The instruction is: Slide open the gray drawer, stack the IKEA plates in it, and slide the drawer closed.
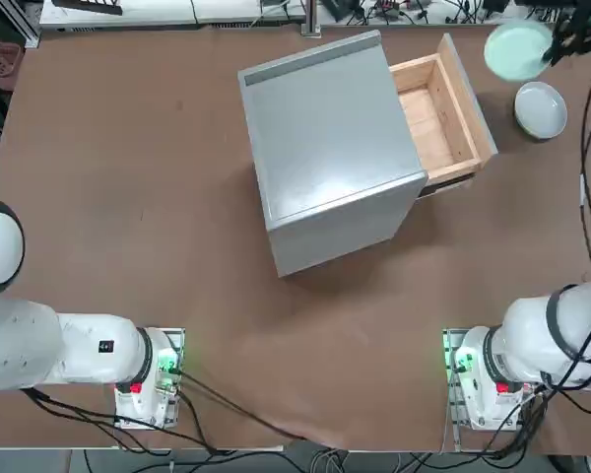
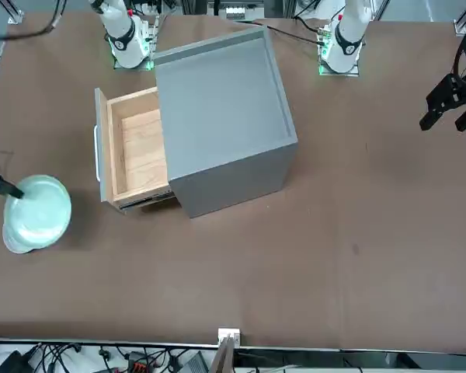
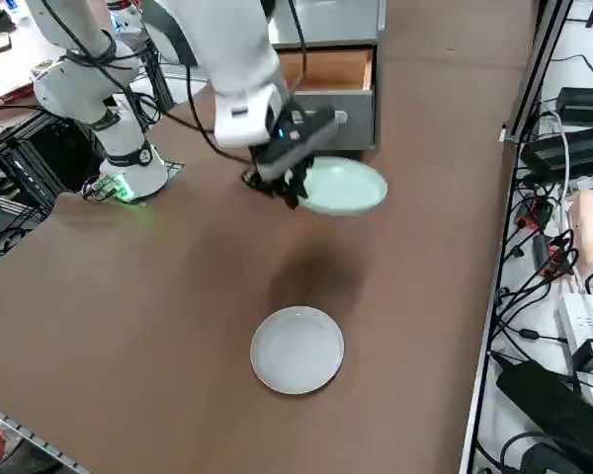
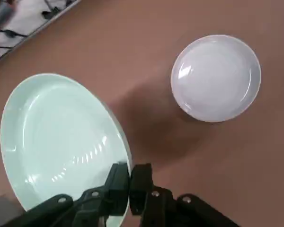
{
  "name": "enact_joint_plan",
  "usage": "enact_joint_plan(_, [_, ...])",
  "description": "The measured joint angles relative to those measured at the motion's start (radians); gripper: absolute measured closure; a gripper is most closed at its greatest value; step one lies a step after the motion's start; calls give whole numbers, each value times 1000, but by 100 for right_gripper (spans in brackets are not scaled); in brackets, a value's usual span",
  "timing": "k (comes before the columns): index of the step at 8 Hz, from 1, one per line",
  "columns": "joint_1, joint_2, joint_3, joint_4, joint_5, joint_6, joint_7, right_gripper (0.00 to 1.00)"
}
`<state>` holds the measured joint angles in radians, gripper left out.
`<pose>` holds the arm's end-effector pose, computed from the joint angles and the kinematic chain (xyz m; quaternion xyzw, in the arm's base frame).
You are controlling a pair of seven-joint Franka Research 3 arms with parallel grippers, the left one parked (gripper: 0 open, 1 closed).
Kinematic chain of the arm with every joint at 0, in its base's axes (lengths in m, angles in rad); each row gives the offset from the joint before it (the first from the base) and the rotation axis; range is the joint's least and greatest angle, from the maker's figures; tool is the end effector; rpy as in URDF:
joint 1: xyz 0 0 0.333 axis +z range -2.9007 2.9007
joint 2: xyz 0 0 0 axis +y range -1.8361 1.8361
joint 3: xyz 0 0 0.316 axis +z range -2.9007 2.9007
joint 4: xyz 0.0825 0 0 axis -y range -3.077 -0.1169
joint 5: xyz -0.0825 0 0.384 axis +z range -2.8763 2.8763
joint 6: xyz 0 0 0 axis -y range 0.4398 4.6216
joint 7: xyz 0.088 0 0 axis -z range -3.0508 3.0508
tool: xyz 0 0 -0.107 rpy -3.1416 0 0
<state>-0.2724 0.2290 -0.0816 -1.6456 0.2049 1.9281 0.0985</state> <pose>0.6039 -0.2037 0.4853 -0.9628 0.2543 -0.0381 0.0834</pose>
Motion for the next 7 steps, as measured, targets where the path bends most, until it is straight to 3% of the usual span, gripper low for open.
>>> enact_joint_plan(3, [37, -170, 9, 25, 48, -242, -3, 100])
enact_joint_plan(5, [147, -235, 17, -3, 57, -316, 1, 100])
enact_joint_plan(7, [255, -245, 21, -31, 57, -339, 16, 100])
